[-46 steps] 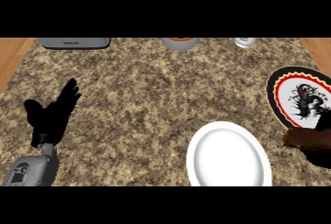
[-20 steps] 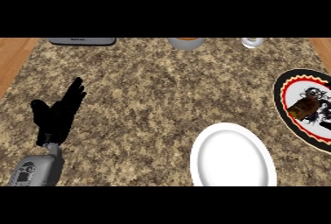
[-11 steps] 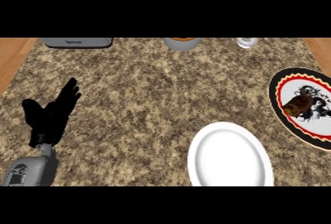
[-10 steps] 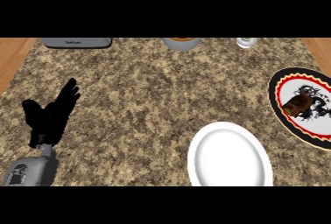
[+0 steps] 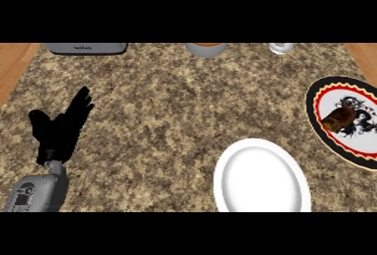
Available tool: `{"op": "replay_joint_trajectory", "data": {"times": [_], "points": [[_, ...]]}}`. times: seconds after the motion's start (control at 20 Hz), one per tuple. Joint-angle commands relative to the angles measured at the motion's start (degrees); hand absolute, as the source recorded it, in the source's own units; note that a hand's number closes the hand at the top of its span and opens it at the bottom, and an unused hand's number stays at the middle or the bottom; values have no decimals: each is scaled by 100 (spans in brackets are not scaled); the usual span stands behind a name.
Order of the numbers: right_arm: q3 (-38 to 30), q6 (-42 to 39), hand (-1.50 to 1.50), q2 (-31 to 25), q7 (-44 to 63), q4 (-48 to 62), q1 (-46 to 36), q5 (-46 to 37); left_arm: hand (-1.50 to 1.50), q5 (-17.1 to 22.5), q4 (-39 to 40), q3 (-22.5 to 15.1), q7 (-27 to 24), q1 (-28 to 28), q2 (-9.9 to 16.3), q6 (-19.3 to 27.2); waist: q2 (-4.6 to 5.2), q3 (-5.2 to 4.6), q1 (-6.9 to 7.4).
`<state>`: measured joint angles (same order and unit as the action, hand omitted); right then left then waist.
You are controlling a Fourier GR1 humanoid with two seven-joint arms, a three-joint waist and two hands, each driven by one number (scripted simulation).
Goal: Pick the sweet potato from the plate and place it in the plate
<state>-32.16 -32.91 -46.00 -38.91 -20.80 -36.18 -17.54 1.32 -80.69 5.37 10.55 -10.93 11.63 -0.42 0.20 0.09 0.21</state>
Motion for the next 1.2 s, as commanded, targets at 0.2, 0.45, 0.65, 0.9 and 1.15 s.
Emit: {"op": "replay_joint_trajectory", "data": {"times": [0.2, 0.45, 0.65, 0.9, 1.15], "points": [[9, -1201, -150, -392, -713, 160, 111, 325, 0, 64, 86, 84, -113, -48, 87, -135, 52, 16, 102], [64, -1214, -150, -557, -894, 156, 385, 451, 0, 83, -179, 24, -8, 143, 27, -129, 46, 25, 150], [56, -1248, -150, -735, -1021, 241, 636, 568, 0, 9, -166, -65, 13, 48, -67, -59, 53, 32, 114], [124, -1142, -150, -871, -984, 257, 645, 650, 0, 8, 118, 96, -3, -205, 23, -12, 79, 36, 117], [314, -1109, -150, -1040, -1131, 263, 868, 585, 0, 44, 45, 88, 7, -128, 85, -128, 70, 41, 139]]}}
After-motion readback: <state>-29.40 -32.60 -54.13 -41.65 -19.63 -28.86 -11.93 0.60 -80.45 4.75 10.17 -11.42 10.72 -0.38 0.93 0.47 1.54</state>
